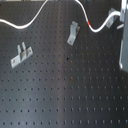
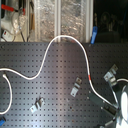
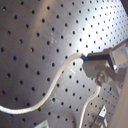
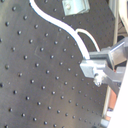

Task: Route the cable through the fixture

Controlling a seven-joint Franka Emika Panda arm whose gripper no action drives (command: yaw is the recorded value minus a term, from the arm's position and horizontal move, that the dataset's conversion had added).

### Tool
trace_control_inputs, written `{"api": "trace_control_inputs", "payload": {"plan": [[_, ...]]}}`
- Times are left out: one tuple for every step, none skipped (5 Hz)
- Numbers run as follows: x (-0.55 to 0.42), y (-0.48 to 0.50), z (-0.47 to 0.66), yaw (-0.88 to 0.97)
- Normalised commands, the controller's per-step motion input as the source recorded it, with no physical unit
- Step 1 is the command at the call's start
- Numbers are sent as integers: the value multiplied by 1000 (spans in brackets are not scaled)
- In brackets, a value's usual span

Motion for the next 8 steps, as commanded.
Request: {"api": "trace_control_inputs", "payload": {"plan": [[-183, -445, -664, 0], [-229, -582, -406, 0], [-163, -538, -155, 0], [-104, -646, -40, 0], [-1, -513, -7, 0], [-40, -153, 0, 0], [1, -186, 41, 0], [49, -370, 253, 0]]}}
